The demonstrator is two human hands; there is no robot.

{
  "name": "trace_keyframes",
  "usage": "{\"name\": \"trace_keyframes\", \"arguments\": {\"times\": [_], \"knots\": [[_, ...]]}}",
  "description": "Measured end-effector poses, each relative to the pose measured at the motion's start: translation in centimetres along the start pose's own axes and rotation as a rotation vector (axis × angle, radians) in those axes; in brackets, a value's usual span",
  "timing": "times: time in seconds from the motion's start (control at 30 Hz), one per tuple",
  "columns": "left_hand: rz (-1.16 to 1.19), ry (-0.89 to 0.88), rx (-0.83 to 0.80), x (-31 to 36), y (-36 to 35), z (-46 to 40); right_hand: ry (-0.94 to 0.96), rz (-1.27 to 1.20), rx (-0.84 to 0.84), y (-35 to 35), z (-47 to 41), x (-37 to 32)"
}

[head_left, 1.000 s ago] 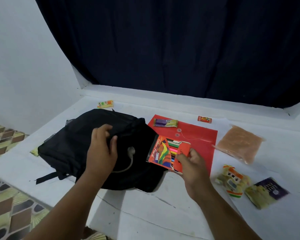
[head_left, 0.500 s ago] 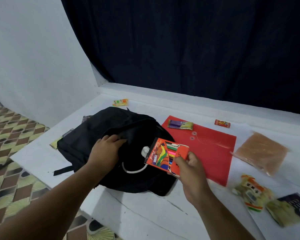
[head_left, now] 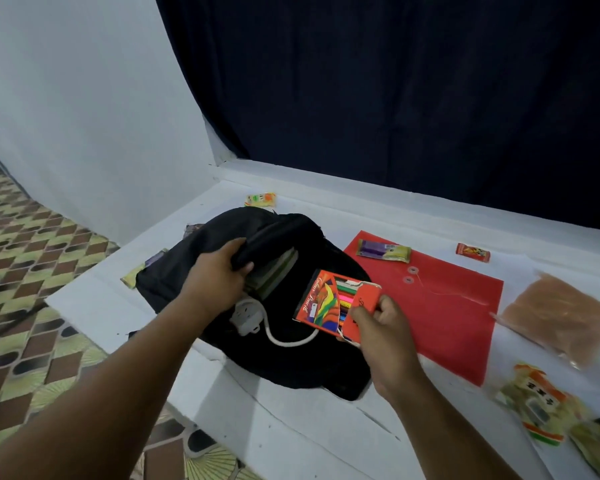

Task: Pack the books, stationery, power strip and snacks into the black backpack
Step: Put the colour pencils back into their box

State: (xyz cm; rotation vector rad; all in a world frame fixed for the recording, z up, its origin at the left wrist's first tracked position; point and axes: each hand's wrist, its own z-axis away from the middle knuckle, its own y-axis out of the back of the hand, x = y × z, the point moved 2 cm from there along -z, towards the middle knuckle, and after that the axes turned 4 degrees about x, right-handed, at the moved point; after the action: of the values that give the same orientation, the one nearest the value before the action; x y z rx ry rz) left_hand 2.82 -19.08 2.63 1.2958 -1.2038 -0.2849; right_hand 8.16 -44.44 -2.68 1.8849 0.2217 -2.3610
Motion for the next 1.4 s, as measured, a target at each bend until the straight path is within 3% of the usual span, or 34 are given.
{"name": "trace_keyframes", "arguments": {"times": [0.17, 0.4, 0.57, 0.7, 0.87, 1.0, 1.1, 1.17, 1.23, 1.33, 1.37, 1.4], "knots": [[0.147, 0.033, 0.062, -0.9, 4.0, -2.9, -0.023, -0.028, -0.013, -5.6, -2.8, -1.6], [0.325, 0.014, 0.049, -1.4, 5.1, -4.9, -0.260, -0.129, -0.036, -14.9, -8.9, -1.0], [0.385, -0.009, -0.018, -1.7, 5.6, -5.1, -0.172, 0.026, 0.082, -18.2, -11.5, 0.4], [0.409, -0.111, -0.056, -1.7, 5.6, -5.3, -0.074, 0.151, 0.223, -18.9, -11.5, 0.0], [0.473, -0.145, -0.140, -2.0, 4.9, -6.0, -0.015, 0.235, 0.194, -18.8, -11.9, 0.7], [0.395, -0.131, -0.248, -2.3, 3.3, -6.4, -0.100, 0.129, 0.100, -17.5, -10.5, 0.2], [0.323, -0.242, -0.423, -2.3, 1.8, -5.7, -0.136, -0.010, 0.074, -15.1, -8.1, -0.8], [0.517, -0.287, -0.459, -2.0, 1.1, -5.7, -0.157, -0.137, 0.110, -13.1, -6.8, -1.0], [0.754, -0.306, -0.297, -2.2, 0.4, -5.9, -0.163, -0.214, 0.172, -11.3, -5.3, -1.2], [0.632, -0.288, 0.202, -2.8, -1.0, -6.7, -0.086, -0.149, 0.219, -9.2, -3.7, -1.2], [0.579, -0.199, 0.250, -2.7, -1.5, -7.0, -0.064, -0.137, 0.215, -8.8, -3.2, -1.2], [0.568, -0.151, 0.184, -2.5, -2.3, -7.1, -0.054, -0.134, 0.207, -8.5, -2.9, -1.1]]}}
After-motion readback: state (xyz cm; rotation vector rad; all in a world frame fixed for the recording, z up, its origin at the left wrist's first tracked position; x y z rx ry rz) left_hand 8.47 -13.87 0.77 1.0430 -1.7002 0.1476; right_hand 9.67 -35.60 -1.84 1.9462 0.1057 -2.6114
